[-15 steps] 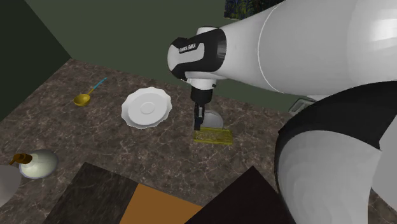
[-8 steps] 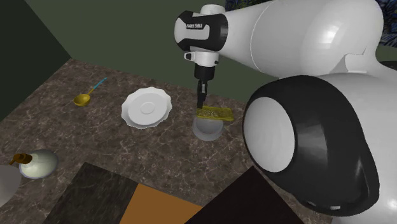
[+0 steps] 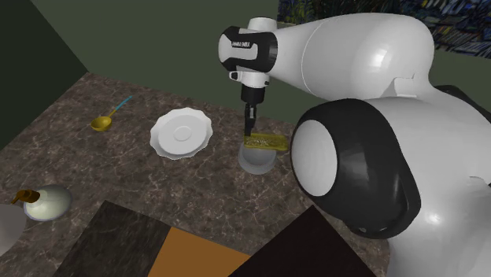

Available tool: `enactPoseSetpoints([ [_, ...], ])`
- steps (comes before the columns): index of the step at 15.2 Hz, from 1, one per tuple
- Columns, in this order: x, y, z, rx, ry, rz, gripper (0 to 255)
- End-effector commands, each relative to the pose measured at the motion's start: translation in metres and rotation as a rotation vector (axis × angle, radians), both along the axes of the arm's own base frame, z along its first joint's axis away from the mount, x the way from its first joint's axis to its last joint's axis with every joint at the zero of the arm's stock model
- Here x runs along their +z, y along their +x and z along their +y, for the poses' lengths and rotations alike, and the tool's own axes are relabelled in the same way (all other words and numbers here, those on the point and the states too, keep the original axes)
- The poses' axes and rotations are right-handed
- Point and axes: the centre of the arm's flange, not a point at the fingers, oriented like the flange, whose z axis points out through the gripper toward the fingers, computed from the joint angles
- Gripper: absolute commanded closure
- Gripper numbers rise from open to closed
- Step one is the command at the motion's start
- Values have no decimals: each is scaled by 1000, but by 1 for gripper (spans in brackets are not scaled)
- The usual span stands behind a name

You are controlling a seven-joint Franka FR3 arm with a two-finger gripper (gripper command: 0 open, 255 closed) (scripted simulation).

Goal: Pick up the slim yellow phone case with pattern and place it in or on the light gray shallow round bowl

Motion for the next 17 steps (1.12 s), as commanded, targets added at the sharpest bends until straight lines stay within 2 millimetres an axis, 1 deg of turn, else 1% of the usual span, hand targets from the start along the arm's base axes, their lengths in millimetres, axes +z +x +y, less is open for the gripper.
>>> enactPoseSetpoints([
  [1, -11, -1, -1, 0, 0, 0, 255],
  [10, -58, -1, -1, 0, 0, 0, 255],
  [17, -58, -1, -1, 0, 0, 0, 255],
])
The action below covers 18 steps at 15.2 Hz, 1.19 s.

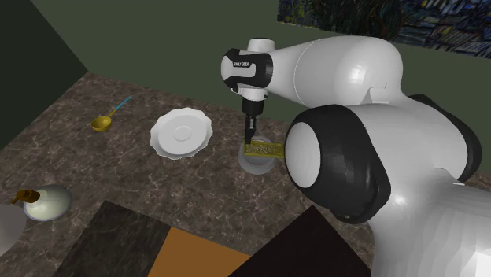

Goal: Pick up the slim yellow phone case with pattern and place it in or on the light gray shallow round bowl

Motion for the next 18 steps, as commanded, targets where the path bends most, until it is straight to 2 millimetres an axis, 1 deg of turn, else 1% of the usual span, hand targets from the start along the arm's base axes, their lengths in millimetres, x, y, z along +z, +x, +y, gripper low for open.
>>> enactPoseSetpoints([
  [1, 0, 0, 0, 0, 0, 0, 0],
  [6, 0, 0, 0, 0, 0, 0, 0],
  [10, 43, 17, -19, 0, 0, 0, 0],
  [18, 43, 17, -19, 0, 0, 0, 0],
])
